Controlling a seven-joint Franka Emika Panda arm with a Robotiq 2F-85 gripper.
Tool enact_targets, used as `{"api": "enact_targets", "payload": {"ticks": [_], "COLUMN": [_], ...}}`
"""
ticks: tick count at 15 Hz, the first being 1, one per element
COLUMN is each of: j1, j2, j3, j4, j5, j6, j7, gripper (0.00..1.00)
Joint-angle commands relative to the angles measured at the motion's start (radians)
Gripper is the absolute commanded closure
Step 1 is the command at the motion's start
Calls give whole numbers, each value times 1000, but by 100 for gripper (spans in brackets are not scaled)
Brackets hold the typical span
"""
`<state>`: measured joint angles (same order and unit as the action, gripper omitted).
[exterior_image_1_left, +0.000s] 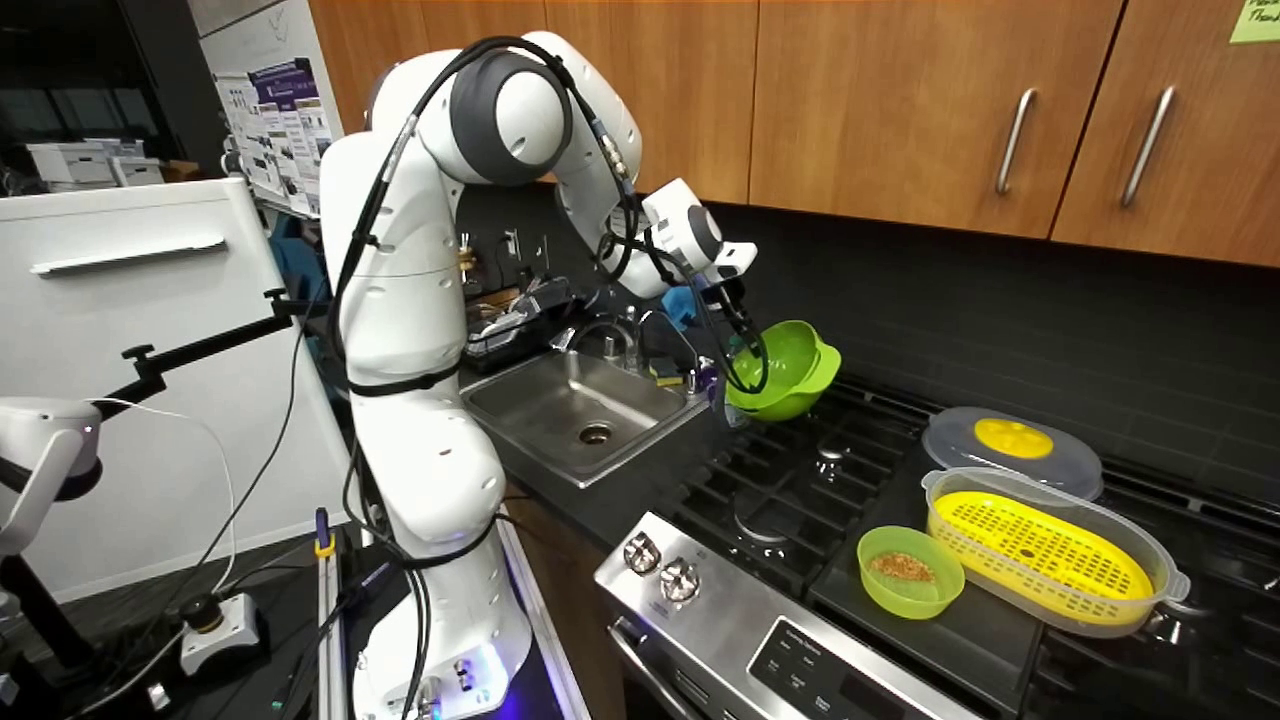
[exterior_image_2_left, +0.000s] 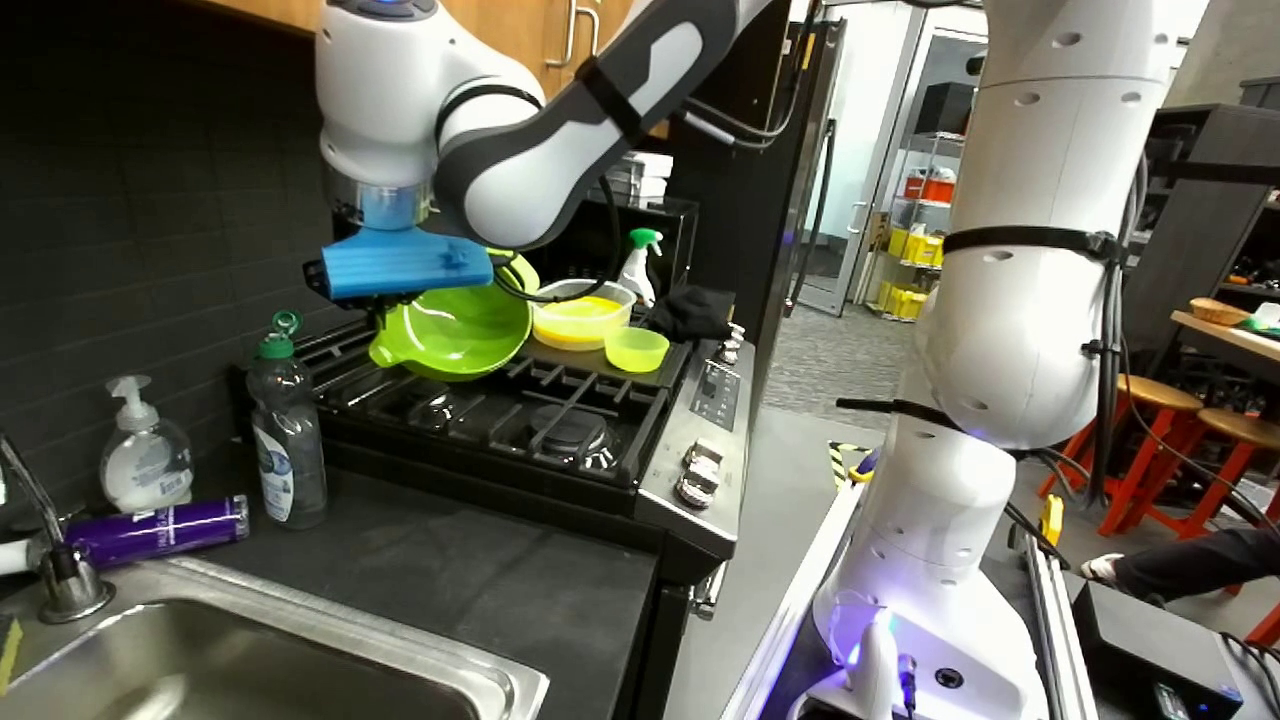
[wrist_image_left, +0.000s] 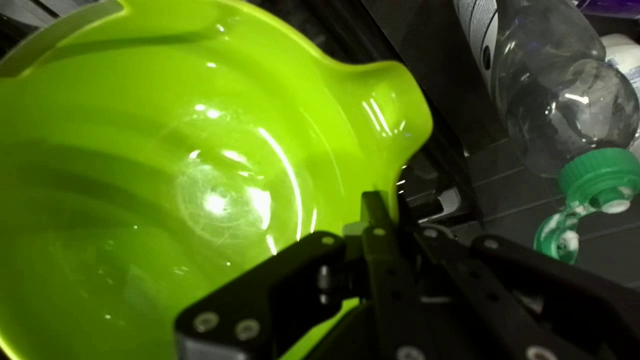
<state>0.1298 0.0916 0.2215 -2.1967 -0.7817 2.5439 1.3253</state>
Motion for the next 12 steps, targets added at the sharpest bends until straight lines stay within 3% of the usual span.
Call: {"api": "enact_targets", "payload": {"ticks": [1,12], "j1": [29,30], "j2": [0,-3], "j3": [-38,-68], "j4": [14,7], "j5": [11,16], "j6": [-7,-4], "j7": [-22,-25], "gripper": [99,99]}}
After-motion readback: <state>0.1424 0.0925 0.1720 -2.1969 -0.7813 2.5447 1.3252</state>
